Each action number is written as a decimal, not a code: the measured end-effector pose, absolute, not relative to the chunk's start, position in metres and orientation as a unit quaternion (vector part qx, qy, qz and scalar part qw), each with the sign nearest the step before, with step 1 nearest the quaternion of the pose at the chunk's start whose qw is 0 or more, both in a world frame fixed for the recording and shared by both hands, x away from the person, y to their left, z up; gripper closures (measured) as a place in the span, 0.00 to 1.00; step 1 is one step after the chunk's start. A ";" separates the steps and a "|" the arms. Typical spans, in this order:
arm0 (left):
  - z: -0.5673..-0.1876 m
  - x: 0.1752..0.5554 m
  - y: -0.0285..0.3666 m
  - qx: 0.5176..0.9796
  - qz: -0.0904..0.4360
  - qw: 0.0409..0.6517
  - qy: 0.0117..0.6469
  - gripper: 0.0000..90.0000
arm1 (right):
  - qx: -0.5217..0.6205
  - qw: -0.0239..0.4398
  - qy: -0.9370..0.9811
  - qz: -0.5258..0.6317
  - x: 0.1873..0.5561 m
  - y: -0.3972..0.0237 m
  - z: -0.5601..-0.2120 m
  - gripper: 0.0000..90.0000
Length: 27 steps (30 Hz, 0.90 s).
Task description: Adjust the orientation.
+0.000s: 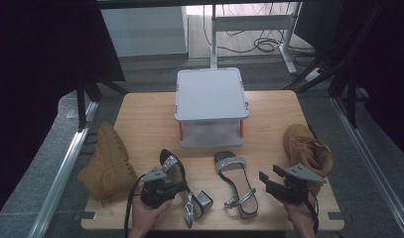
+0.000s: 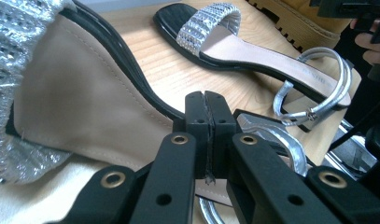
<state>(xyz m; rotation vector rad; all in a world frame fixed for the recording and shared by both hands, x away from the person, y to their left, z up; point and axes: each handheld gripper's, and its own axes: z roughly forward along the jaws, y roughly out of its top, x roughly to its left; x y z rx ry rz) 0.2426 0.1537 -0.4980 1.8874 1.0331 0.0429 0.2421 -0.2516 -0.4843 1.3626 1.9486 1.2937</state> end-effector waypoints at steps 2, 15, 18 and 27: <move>-0.497 0.247 0.147 0.772 0.023 0.472 0.425 0.99 | 0.492 0.216 0.703 0.466 0.242 -0.252 -0.484 0.44; -0.510 0.277 0.118 0.799 0.020 0.432 0.418 0.98 | 0.494 0.222 0.701 0.464 0.241 -0.257 -0.485 0.44; -0.504 0.274 0.125 0.789 0.025 0.446 0.421 0.97 | 0.496 0.222 0.699 0.465 0.240 -0.257 -0.484 0.44; -0.490 0.263 0.145 0.771 0.028 0.475 0.424 0.94 | 0.488 0.214 0.702 0.471 0.239 -0.253 -0.483 0.52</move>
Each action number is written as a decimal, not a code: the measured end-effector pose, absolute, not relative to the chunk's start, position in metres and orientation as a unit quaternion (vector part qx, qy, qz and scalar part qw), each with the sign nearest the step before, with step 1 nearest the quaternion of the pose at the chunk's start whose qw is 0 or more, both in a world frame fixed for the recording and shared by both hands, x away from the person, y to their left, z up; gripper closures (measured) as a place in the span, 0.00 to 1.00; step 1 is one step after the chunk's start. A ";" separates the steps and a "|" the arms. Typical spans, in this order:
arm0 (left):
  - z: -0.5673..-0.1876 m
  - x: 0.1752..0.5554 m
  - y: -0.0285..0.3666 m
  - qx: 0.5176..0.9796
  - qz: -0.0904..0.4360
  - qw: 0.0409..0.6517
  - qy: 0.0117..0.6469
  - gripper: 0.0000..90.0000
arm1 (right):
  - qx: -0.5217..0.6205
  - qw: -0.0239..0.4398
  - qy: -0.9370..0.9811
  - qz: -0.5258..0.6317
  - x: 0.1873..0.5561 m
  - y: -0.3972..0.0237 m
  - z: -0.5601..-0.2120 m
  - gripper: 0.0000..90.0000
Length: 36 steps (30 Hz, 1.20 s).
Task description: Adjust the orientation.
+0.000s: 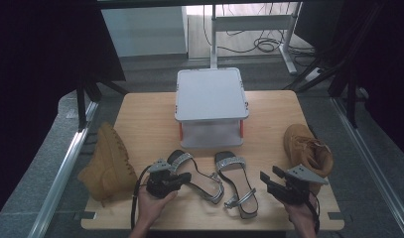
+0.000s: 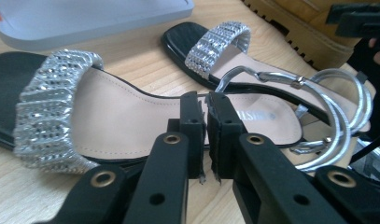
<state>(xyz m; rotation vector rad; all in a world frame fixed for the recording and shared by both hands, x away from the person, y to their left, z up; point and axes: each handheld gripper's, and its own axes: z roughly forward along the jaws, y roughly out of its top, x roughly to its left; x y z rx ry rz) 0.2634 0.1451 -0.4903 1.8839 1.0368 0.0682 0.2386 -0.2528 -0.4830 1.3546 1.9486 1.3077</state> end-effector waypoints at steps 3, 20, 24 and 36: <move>-0.483 0.261 0.150 0.767 0.038 0.482 0.422 0.91 | 0.483 0.208 0.709 0.471 0.238 -0.251 -0.483 0.59; -0.468 0.243 0.185 0.759 0.070 0.478 0.436 0.57 | 0.434 0.183 0.760 0.448 0.238 -0.237 -0.484 0.99; -0.469 0.241 0.194 0.759 0.072 0.474 0.441 0.53 | 0.425 0.179 0.767 0.446 0.238 -0.230 -0.484 0.99; -0.476 0.241 0.203 0.756 0.081 0.463 0.457 0.47 | 0.374 0.160 0.803 0.436 0.236 -0.189 -0.479 0.99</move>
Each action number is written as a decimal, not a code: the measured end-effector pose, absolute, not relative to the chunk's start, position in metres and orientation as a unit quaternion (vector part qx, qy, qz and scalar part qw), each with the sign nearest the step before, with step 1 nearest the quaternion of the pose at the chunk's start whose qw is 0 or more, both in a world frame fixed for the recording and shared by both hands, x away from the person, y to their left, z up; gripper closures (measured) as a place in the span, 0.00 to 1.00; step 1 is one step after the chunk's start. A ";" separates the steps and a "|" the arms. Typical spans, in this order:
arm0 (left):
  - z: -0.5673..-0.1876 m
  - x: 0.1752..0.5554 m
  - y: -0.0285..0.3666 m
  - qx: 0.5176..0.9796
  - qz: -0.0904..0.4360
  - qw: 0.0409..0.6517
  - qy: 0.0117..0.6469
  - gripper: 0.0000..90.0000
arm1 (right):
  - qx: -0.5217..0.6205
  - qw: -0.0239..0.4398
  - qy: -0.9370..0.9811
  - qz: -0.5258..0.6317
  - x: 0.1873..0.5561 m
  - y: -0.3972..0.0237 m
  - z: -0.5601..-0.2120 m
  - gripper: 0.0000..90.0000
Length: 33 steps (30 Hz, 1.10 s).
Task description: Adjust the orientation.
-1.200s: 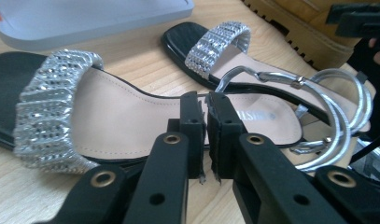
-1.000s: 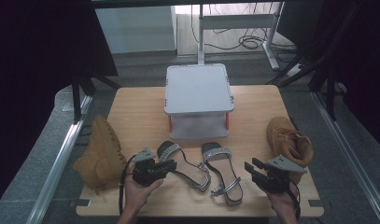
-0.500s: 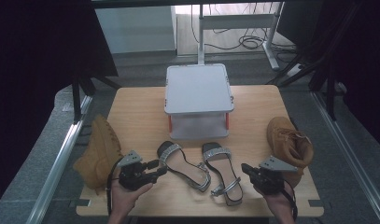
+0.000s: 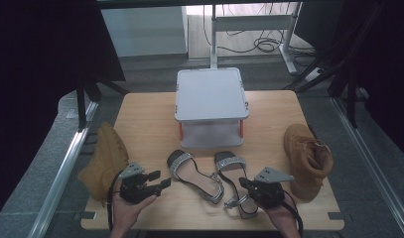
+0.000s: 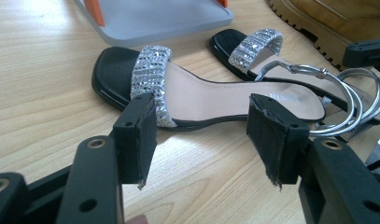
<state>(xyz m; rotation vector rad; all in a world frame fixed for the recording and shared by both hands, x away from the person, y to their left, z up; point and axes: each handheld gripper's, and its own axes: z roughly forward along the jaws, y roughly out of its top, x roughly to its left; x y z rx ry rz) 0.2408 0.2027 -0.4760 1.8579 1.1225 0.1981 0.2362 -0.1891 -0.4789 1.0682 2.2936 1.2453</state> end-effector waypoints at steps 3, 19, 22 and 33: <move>-0.476 0.240 0.203 0.755 0.079 0.463 0.457 0.47 | 0.362 0.156 0.812 0.431 0.237 -0.178 -0.478 0.99; -0.477 0.240 0.205 0.745 0.080 0.472 0.465 0.47 | 0.359 0.134 0.840 0.384 0.251 -0.144 -0.487 0.99; -0.477 0.240 0.205 0.745 0.080 0.472 0.465 0.47 | 0.362 0.129 0.842 0.378 0.252 -0.141 -0.488 1.00; -0.476 0.240 0.206 0.744 0.080 0.472 0.465 0.48 | 0.366 0.120 0.849 0.362 0.255 -0.135 -0.493 1.00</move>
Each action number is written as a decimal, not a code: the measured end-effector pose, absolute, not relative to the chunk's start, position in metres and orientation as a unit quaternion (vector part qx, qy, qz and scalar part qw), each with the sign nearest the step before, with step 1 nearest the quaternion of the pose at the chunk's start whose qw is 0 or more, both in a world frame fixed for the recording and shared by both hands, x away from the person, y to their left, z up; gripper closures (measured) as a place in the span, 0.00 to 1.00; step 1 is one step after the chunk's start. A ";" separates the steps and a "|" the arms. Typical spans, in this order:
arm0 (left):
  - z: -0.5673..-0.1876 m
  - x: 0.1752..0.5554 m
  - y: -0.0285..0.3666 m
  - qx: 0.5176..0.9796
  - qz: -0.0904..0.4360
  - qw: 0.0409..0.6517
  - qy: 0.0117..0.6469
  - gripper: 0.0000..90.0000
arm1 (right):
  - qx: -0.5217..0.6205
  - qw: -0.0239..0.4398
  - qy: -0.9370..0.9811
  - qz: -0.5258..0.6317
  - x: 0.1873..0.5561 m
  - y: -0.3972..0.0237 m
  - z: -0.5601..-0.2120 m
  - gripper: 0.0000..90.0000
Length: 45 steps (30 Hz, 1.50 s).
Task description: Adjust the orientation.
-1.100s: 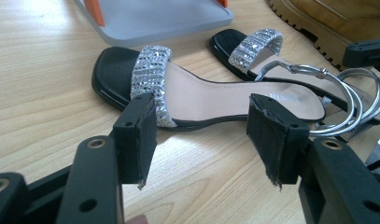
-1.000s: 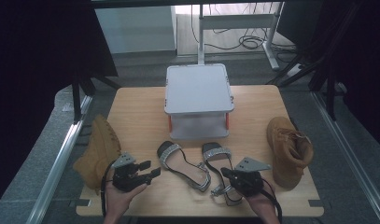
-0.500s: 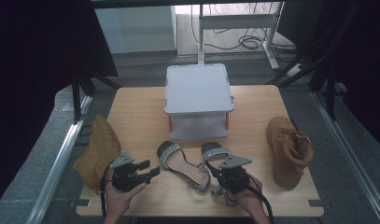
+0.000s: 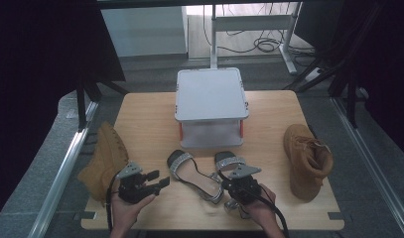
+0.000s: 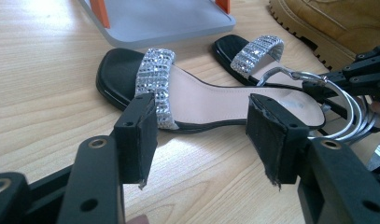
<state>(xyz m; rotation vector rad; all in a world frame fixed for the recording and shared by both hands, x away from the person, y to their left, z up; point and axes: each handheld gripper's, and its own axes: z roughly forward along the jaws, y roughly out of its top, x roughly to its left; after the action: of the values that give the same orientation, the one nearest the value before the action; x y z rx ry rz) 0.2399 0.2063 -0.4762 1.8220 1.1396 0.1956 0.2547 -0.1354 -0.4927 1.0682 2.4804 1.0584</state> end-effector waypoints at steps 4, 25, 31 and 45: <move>-0.475 0.240 0.207 0.743 0.080 0.473 0.466 0.48 | 0.362 0.120 0.851 0.361 0.252 -0.133 -0.492 1.00; -0.471 0.238 0.210 0.741 0.081 0.478 0.465 0.48 | 0.326 0.119 0.870 0.351 0.240 -0.105 -0.496 1.00; -0.471 0.238 0.210 0.741 0.084 0.477 0.465 0.48 | 0.316 0.114 0.873 0.353 0.237 -0.098 -0.497 1.00; -0.469 0.237 0.216 0.736 0.084 0.482 0.468 0.48 | 0.291 0.094 0.876 0.372 0.231 -0.077 -0.503 1.00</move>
<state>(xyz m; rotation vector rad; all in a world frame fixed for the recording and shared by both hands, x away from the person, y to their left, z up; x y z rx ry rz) 0.2369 0.2158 -0.4688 1.7929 1.1402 0.2048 0.2308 -0.0770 -0.5030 0.8636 2.5990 1.1036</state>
